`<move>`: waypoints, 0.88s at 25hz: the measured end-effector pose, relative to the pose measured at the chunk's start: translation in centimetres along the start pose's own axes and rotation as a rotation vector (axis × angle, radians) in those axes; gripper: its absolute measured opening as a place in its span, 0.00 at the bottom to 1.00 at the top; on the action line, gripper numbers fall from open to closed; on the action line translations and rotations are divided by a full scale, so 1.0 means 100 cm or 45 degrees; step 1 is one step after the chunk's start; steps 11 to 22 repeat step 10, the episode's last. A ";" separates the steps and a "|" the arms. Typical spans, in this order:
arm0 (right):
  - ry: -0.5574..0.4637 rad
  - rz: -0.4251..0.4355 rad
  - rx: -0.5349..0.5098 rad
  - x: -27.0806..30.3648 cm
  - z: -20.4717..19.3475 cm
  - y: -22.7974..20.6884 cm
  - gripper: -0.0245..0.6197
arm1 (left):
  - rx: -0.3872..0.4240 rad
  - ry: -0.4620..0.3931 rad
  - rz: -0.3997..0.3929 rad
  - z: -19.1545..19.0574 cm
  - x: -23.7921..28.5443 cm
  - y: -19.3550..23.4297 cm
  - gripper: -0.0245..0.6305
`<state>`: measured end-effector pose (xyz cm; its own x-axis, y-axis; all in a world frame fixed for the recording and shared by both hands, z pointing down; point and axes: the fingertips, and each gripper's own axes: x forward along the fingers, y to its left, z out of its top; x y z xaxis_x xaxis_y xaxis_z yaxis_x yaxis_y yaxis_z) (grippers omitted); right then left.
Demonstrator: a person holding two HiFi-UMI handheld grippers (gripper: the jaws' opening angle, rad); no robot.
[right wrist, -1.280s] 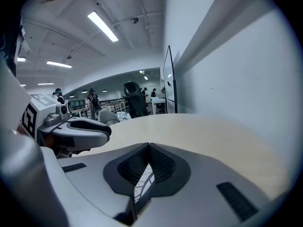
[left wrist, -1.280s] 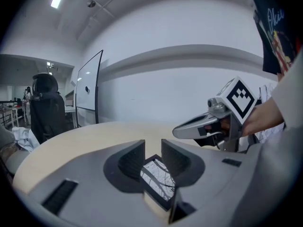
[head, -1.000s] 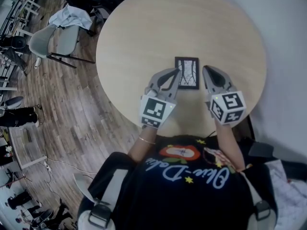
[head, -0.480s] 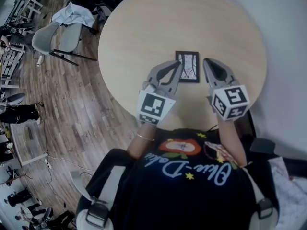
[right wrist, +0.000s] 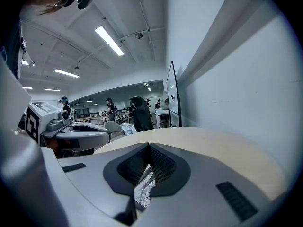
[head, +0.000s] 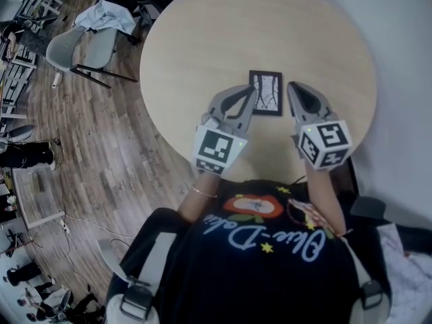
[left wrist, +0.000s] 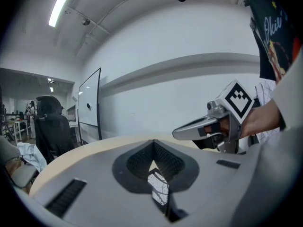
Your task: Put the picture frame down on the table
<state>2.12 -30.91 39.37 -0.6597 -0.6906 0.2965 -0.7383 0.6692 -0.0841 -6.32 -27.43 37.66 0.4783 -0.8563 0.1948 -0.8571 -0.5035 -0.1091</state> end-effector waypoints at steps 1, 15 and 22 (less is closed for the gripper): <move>0.000 0.000 0.000 0.000 0.000 0.000 0.04 | 0.001 0.000 -0.001 0.000 0.001 0.000 0.04; 0.004 -0.004 0.001 0.004 0.000 -0.002 0.04 | -0.008 0.007 -0.005 -0.003 0.004 0.002 0.04; 0.004 -0.004 0.001 0.004 0.000 -0.002 0.04 | -0.008 0.007 -0.005 -0.003 0.004 0.002 0.04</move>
